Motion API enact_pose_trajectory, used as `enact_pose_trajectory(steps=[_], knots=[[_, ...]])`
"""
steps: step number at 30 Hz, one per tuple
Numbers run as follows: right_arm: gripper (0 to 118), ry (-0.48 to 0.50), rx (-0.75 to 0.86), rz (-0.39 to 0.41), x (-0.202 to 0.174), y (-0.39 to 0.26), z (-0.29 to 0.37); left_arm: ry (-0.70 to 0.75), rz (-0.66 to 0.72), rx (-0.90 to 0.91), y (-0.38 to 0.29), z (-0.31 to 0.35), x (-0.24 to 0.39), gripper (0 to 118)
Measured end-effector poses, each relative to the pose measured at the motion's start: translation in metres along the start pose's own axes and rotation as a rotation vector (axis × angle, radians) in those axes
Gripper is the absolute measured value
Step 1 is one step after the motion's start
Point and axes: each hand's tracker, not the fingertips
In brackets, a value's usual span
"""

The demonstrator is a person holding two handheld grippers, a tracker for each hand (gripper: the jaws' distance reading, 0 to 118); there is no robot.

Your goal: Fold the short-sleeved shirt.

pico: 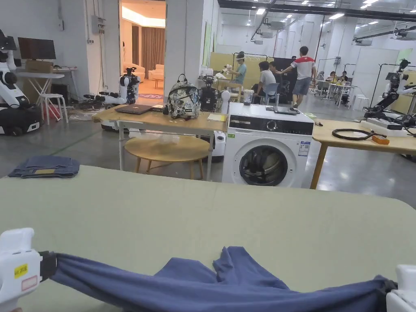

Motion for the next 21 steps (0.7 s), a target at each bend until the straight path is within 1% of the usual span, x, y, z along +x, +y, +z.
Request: enact_pose_trajectory(steps=[2,4,9,13,14,15,16,17,18,20,21], knots=[[5,0.007,-0.034,-0.011,0.001,-0.016,0.004,0.013,-0.036,-0.033,-0.019,0.005,-0.003,0],[5,0.005,-0.06,0.003,0.0,-0.032,0.007,0.02,-0.049,-0.058,-0.037,0.004,-0.008,0],[5,0.022,-0.119,0.025,-0.006,-0.064,0.015,0.04,-0.052,-0.144,-0.077,-0.003,-0.022,0],[6,0.034,-0.167,0.016,-0.004,-0.084,0.009,0.066,-0.068,-0.198,-0.097,-0.007,-0.02,0],[9,0.036,-0.174,0.013,-0.003,-0.088,0.009,0.065,-0.065,-0.2,-0.1,-0.008,-0.021,6],[16,0.037,-0.177,0.013,-0.003,-0.092,0.009,0.065,-0.06,-0.203,-0.103,-0.008,-0.02,16],[31,0.035,-0.18,0.016,-0.003,-0.093,0.009,0.073,-0.057,-0.203,-0.105,-0.007,-0.019,32],[53,0.031,-0.18,0.02,-0.004,-0.094,0.01,0.094,-0.062,-0.189,-0.107,-0.004,-0.017,41],[61,0.023,-0.178,0.025,-0.006,-0.095,0.013,0.123,-0.079,-0.169,-0.109,0.0,-0.014,40],[62,0.012,-0.165,0.03,-0.009,-0.094,0.019,0.185,-0.109,-0.138,-0.11,0.014,0.0,40],[62,0.009,-0.154,0.026,-0.012,-0.092,0.022,0.164,-0.101,-0.129,-0.111,0.019,0.004,40]])
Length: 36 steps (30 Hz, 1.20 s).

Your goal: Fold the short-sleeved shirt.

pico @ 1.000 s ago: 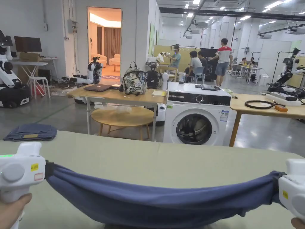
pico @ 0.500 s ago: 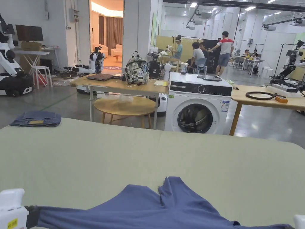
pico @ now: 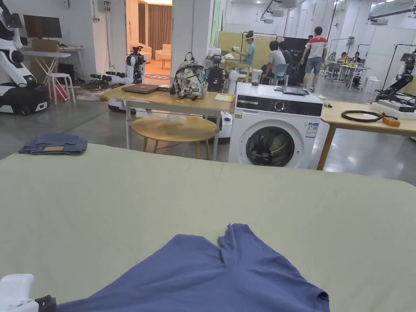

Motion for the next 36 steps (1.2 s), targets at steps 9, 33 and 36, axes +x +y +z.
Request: enact_pose_trajectory(steps=[9,33,36], knots=[[62,0.084,0.162,-0.09,-0.057,0.025,0.031,-0.079,-0.025,0.16,0.008,0.02,0.039,39],[0,0.252,0.268,-0.089,-0.171,0.06,0.055,-0.157,-0.009,0.104,0.026,0.035,0.096,0],[0,0.255,0.242,-0.08,-0.174,0.057,0.046,-0.135,0.035,0.018,0.024,0.023,0.066,0]])
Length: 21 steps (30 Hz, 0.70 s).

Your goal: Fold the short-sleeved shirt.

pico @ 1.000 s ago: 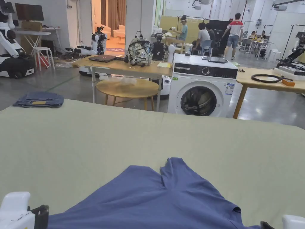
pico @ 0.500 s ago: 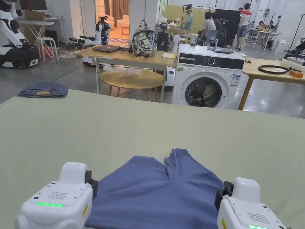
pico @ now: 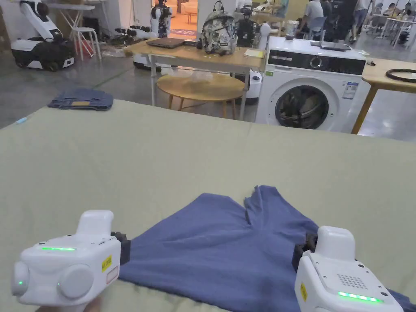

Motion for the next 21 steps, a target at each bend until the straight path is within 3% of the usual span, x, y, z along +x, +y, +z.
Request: enact_pose_trajectory(steps=[5,10,11,12,13,16,21], knots=[[0,0.01,-0.046,-0.002,0.0,-0.009,-0.013,-0.011,0.161,-0.149,0.008,-0.022,-0.068,0],[0,0.017,-0.08,0.007,0.0,-0.016,-0.023,-0.01,0.189,-0.221,0.025,-0.034,-0.109,1],[0,0.018,-0.087,0.007,0.0,-0.017,-0.025,-0.028,0.208,-0.259,0.028,-0.038,-0.115,21],[0,0.019,-0.091,0.007,0.0,-0.018,-0.026,-0.016,0.21,-0.278,0.031,-0.041,-0.119,32],[0,0.018,-0.095,0.005,0.0,-0.019,-0.028,-0.008,0.206,-0.27,0.033,-0.044,-0.12,33],[0,0.022,-0.109,0.0,-0.002,-0.022,-0.03,0.049,0.198,-0.31,0.035,-0.055,-0.119,50],[0,0.028,-0.129,0.002,-0.003,-0.026,-0.035,0.091,0.242,-0.426,0.023,-0.083,-0.102,52]])
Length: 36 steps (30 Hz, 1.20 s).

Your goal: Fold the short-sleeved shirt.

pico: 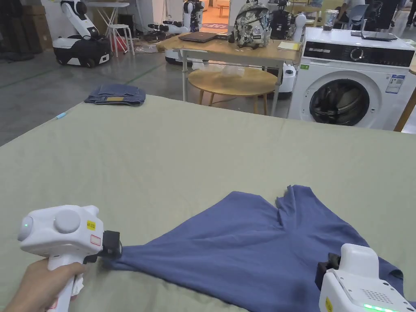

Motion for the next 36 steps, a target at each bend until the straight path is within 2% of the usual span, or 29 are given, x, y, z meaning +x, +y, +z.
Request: enact_pose_trajectory(steps=[4,8,10,11,13,14,15,16,18,22,26,28,30,32,34,36], knots=[[0,-0.001,-0.014,0.005,0.0,-0.002,-0.003,0.036,0.04,-0.018,-0.002,-0.015,0.01,51],[0,-0.002,-0.029,0.004,0.0,-0.004,-0.008,0.124,-0.02,-0.014,0.001,-0.014,0.027,42],[0,0.001,-0.037,0.005,0.0,-0.005,-0.011,0.173,-0.058,-0.016,0.003,-0.018,0.034,34],[0,0.002,-0.041,0.007,-0.001,-0.005,-0.013,0.192,-0.08,-0.01,0.002,-0.019,0.039,25],[0,0.005,-0.046,0.01,0.0,-0.006,-0.015,0.216,-0.12,-0.005,0.003,-0.024,0.044,22],[0,0.006,-0.048,0.01,0.0,-0.006,-0.016,0.212,-0.124,0.003,0.002,-0.024,0.047,14],[0,0.007,-0.051,0.01,-0.001,-0.006,-0.017,0.209,-0.131,0.008,0.0,-0.024,0.049,2],[0,0.008,-0.054,0.008,0.0,-0.006,-0.018,0.203,-0.136,0.015,0.0,-0.023,0.05,0],[0,0.013,-0.061,0.003,0.002,-0.006,-0.022,0.146,-0.144,0.027,0.002,-0.026,0.049,0],[0,0.019,-0.076,-0.005,0.01,-0.003,-0.031,0.126,-0.14,0.055,-0.001,-0.02,0.043,0],[1,0.017,-0.08,-0.002,0.03,0.021,-0.049,0.059,-0.11,0.106,-0.005,-0.004,0.035,0],[14,0.019,-0.111,0.016,0.044,0.043,-0.069,0.042,-0.103,0.13,-0.009,0.003,0.034,0],[37,0.037,-0.151,0.041,0.062,0.067,-0.1,0.038,-0.106,0.124,-0.011,0.006,0.033,0],[67,0.029,-0.2,0.082,0.077,0.088,-0.135,0.03,-0.115,0.124,-0.014,0.009,0.033,0],[69,0.036,-0.275,0.133,0.087,0.108,-0.171,0.03,-0.121,0.128,-0.014,0.006,0.032,0],[69,0.095,-0.368,0.169,0.098,0.122,-0.208,0.028,-0.107,0.125,-0.013,0.002,0.028,0]])
